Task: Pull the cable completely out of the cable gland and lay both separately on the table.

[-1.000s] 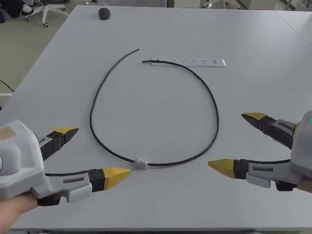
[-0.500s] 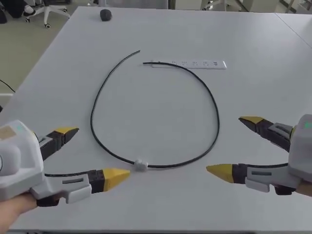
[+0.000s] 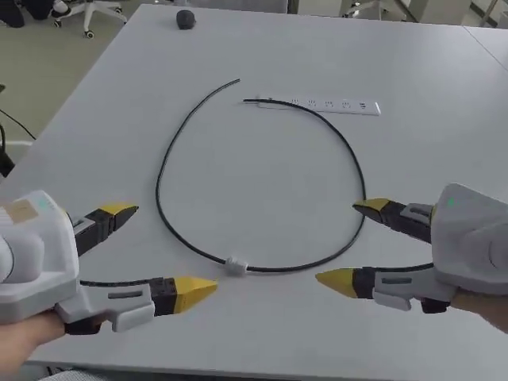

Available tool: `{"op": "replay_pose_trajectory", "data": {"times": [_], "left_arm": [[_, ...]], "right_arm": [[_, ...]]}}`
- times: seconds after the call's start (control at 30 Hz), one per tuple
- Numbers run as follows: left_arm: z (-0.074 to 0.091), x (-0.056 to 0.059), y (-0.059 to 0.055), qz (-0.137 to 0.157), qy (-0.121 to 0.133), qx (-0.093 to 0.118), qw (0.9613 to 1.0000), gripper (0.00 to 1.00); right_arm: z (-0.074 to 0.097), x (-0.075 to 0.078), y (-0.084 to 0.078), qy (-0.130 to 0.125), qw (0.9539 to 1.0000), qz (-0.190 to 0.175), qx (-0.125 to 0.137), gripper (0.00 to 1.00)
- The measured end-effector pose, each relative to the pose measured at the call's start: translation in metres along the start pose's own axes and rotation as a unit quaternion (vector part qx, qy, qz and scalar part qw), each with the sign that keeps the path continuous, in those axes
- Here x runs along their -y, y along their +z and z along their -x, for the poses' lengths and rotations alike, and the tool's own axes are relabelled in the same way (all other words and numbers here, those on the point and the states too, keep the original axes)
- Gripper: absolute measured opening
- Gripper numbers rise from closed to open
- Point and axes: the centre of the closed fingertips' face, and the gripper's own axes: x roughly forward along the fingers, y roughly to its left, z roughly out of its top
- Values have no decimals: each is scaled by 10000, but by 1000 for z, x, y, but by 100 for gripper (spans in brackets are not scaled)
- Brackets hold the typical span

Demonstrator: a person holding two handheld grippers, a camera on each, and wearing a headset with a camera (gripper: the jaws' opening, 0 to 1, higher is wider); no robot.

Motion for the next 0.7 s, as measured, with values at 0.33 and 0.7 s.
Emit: {"op": "replay_pose_trajectory", "data": {"times": [0.33, 0.7], "left_arm": [[0, -2, -1, -75, -25, 6, 10000, 96], [2, -4, -3, -140, -61, 28, 9999, 96]], "right_arm": [[-31, -11, -3, 389, 9986, 79, -362, 56], [-71, -32, -10, 851, 9925, 134, -864, 39]]}}
